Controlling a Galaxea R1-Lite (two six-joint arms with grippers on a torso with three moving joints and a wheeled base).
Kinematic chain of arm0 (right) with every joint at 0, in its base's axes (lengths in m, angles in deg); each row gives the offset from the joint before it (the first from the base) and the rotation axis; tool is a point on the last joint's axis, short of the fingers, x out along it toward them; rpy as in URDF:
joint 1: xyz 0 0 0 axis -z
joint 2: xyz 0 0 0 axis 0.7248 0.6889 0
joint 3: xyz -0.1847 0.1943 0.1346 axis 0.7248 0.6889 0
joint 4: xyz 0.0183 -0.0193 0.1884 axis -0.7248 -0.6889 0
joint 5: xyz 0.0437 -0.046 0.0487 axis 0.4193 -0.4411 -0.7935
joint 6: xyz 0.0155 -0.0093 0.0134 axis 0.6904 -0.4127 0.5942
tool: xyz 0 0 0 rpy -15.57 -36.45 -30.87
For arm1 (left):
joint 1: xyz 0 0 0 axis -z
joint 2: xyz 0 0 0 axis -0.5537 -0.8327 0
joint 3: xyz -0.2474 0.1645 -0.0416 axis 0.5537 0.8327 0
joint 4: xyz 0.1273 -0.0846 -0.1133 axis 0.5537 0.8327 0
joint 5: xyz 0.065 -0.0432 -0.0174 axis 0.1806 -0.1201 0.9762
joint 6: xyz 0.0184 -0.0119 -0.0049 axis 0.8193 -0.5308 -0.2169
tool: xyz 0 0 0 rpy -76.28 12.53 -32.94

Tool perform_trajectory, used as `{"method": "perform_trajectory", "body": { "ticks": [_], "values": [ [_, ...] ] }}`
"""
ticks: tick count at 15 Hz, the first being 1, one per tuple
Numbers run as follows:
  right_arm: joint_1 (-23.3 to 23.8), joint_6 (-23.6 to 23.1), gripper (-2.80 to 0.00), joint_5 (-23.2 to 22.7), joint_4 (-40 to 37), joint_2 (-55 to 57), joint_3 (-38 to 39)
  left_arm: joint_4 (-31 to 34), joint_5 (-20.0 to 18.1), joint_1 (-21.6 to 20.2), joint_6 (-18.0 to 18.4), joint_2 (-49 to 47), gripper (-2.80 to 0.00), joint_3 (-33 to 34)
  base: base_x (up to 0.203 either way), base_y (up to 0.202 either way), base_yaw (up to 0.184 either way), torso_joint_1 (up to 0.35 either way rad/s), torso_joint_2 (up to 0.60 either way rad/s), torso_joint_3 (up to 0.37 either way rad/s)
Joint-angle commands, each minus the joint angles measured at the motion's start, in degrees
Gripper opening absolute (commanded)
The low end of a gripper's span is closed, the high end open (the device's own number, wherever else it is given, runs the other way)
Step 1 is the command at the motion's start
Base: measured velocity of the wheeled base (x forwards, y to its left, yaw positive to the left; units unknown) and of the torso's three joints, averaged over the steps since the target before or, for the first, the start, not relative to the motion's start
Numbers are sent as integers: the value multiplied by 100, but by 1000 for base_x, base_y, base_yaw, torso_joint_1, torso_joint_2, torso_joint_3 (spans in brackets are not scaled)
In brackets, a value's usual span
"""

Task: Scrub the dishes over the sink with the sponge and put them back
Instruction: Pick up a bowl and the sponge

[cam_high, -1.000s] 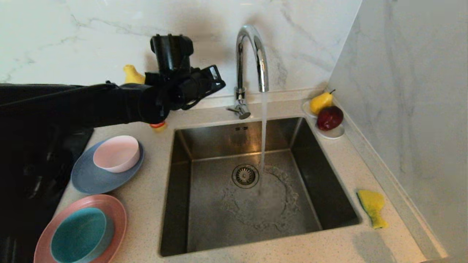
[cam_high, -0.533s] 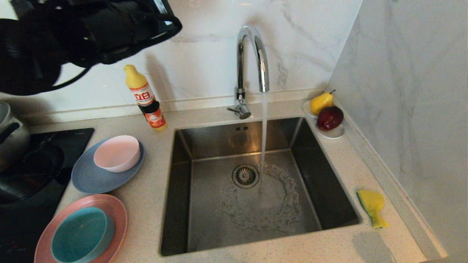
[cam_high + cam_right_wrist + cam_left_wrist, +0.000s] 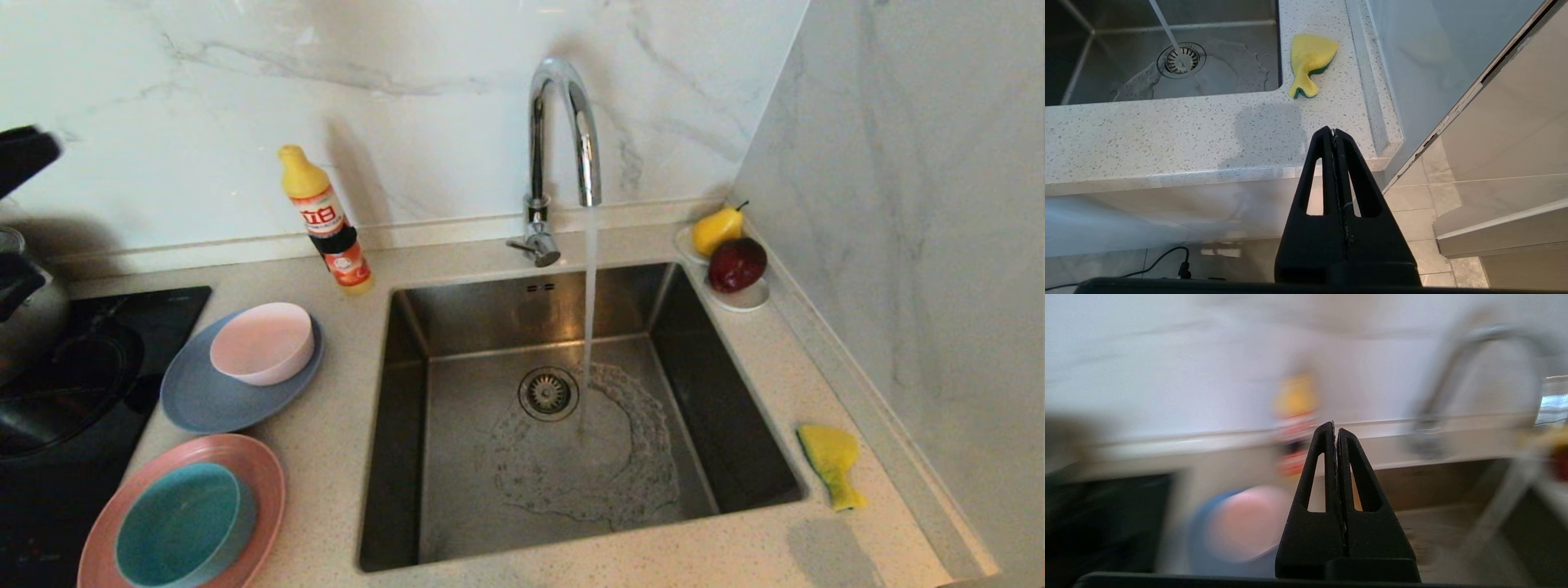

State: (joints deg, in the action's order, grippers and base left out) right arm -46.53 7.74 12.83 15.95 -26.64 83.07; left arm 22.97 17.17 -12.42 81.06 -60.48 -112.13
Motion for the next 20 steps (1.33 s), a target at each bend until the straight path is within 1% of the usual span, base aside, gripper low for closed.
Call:
{"method": "perform_trajectory", "body": {
  "ticks": [1,3,4,5,7,8,9,10,11,12,13,15,18,20],
  "values": [
    [-1,1,-280,0,-2,-2,0,-47,8,-877,124,1961,-280,1211,0,0,0,0,0,0],
    [-1,1,-280,0,-2,-2,0,46,-20,-1600,290,2931,-280,2053,0,0,0,0,0,0],
    [-1,1,-280,0,-2,-2,0,167,-54,-1810,410,3447,-280,2395,0,0,0,0,0,0],
    [-1,1,-280,0,-2,-2,0,411,-148,-1958,533,4051,-280,2797,0,0,0,0,0,0],
    [-1,1,-280,0,-2,-2,0,1031,-447,-2103,649,4971,-280,3598,0,0,0,0,0,0],
    [-1,1,-280,0,-7,2,0,1198,-624,-2145,610,5214,-280,4098,0,0,0,0,0,0],
    [-1,1,-280,0,-2,-2,0,1348,-898,-2175,366,5276,-280,4438,0,0,0,0,0,0],
    [-1,1,-280,0,-2,6,0,1757,-1486,-2202,-30,5249,-280,4565,0,0,0,0,0,0],
    [-1,1,-280,0,-2,-2,0,2376,-1830,-2216,-146,5228,-280,4448,0,0,0,0,0,0],
    [-1,1,-280,0,-2,-2,0,2617,-1929,-2225,-140,5226,-280,4320,0,0,0,0,0,0],
    [-1,1,-280,0,-4,4,0,2499,-1942,-2231,-109,5232,-280,4418,0,0,0,0,0,0],
    [-1,1,-280,0,-2,-2,0,2377,-1913,-2233,120,5234,-280,4499,0,0,0,0,0,0],
    [-1,1,-280,0,-2,-2,0,2354,-1907,-2234,82,5234,-280,4503,0,0,0,0,0,0],
    [-1,-125,-280,9,81,-5,50,2354,-1907,-2234,73,5234,-280,4503,0,0,0,0,0,0]
  ]
}}
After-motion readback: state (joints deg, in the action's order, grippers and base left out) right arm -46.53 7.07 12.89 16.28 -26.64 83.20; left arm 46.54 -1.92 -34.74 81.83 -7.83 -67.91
